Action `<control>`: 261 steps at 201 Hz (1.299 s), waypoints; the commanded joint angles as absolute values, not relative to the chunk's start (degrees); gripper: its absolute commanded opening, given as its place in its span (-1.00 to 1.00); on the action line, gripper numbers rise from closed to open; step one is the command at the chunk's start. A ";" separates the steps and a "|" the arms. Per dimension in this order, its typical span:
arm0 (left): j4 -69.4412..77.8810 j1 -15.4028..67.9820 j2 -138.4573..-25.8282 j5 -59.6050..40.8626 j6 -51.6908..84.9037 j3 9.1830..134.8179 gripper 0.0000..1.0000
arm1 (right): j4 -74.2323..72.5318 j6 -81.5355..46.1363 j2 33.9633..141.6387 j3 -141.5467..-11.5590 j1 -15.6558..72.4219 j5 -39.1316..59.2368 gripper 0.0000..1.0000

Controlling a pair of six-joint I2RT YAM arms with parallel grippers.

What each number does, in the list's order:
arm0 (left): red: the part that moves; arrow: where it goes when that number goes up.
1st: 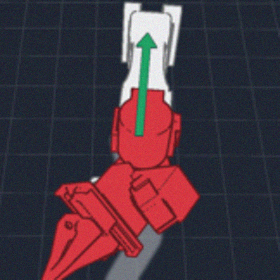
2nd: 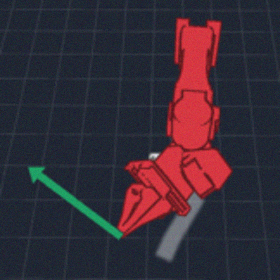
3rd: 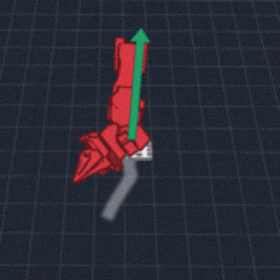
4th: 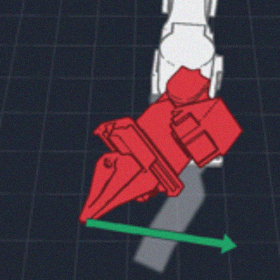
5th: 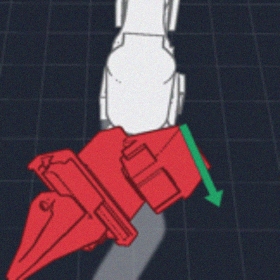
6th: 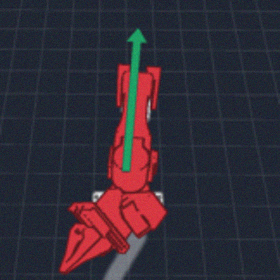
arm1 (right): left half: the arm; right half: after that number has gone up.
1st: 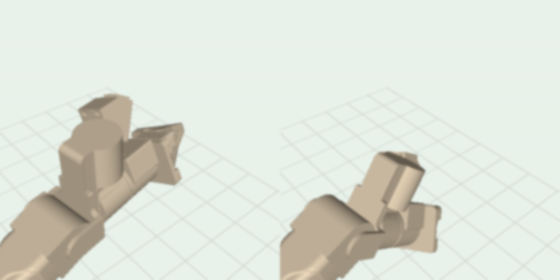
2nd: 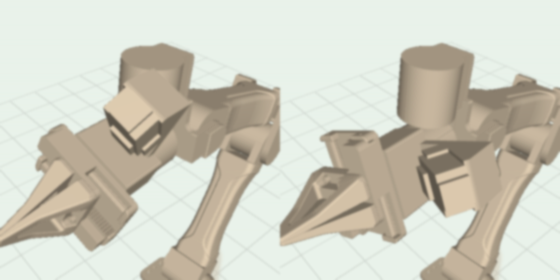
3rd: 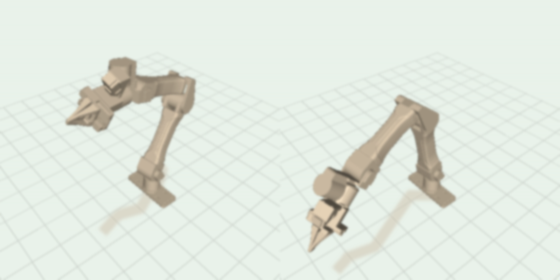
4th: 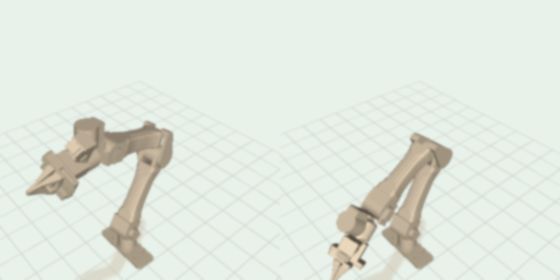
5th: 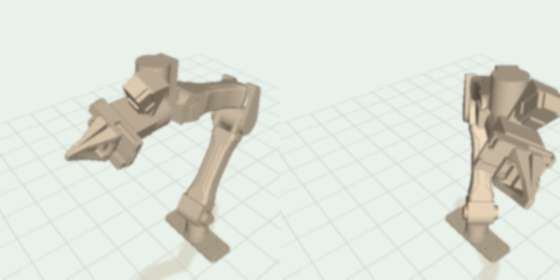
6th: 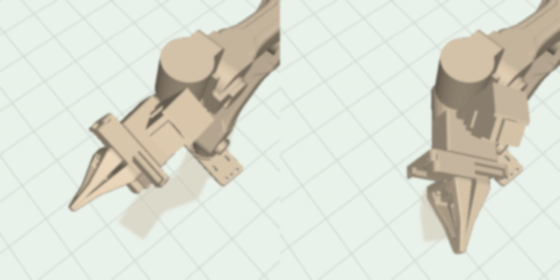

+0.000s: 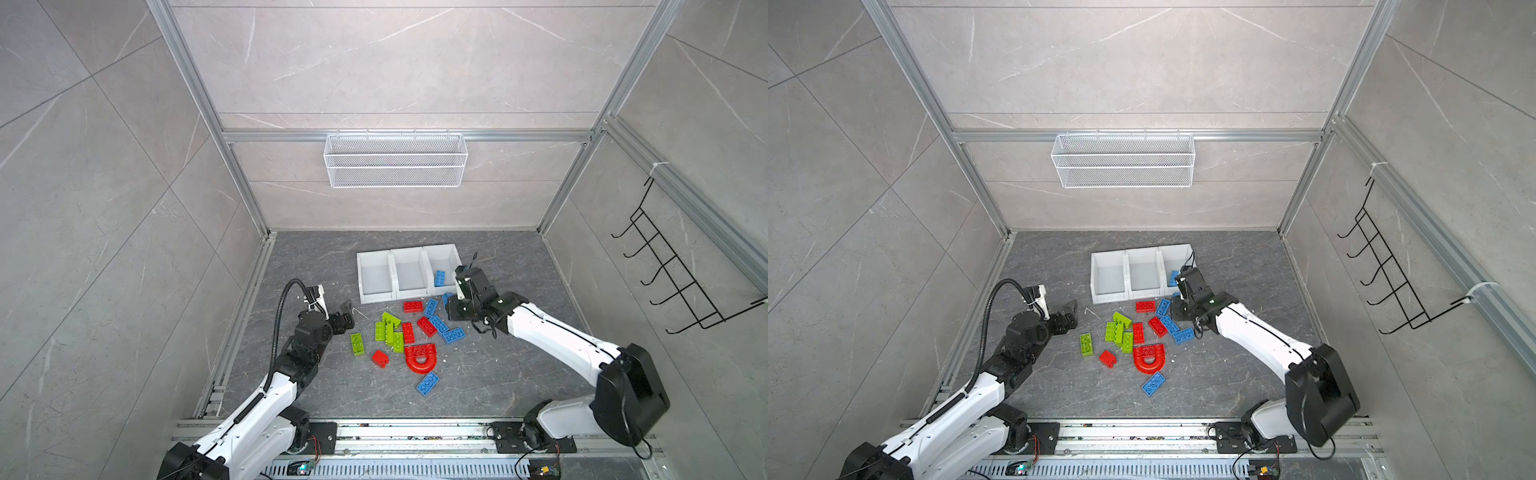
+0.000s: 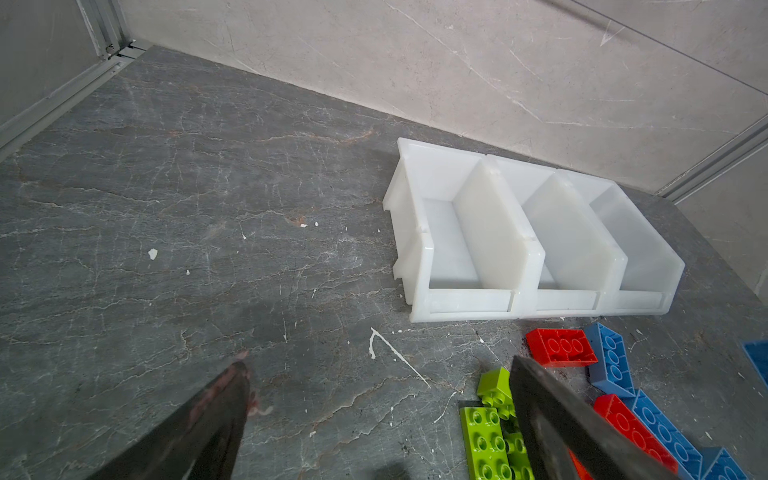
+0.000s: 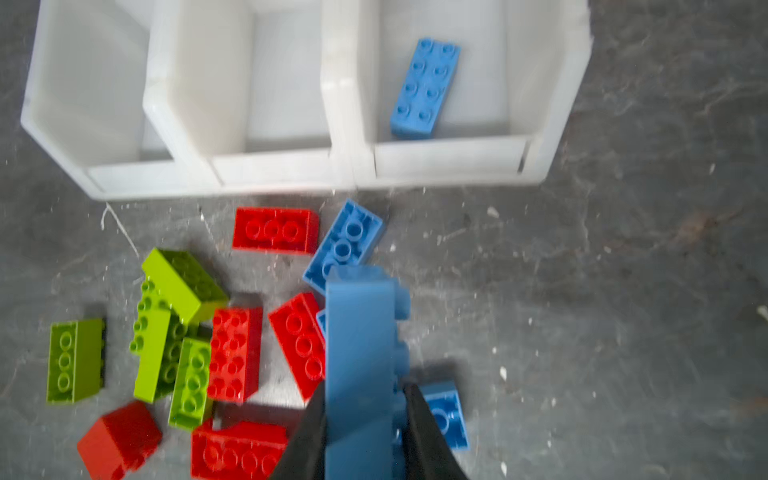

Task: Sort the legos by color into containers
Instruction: 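Carry the blue brick into the bin compartment nearest the right arm and release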

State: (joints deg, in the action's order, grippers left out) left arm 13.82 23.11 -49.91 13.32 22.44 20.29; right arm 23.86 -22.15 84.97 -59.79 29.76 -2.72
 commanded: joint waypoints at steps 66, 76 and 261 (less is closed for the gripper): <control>16.52 23.03 -49.57 13.37 20.65 21.32 0.99 | 11.84 -13.99 106.66 -75.76 19.53 6.28 -0.79; 16.52 23.03 -49.57 13.29 20.69 21.32 0.99 | 10.63 -14.23 107.65 -75.83 19.17 6.57 -0.79; 16.53 23.03 -52.13 12.29 20.65 22.35 0.99 | 19.56 -11.65 106.56 -82.86 18.63 8.48 -0.06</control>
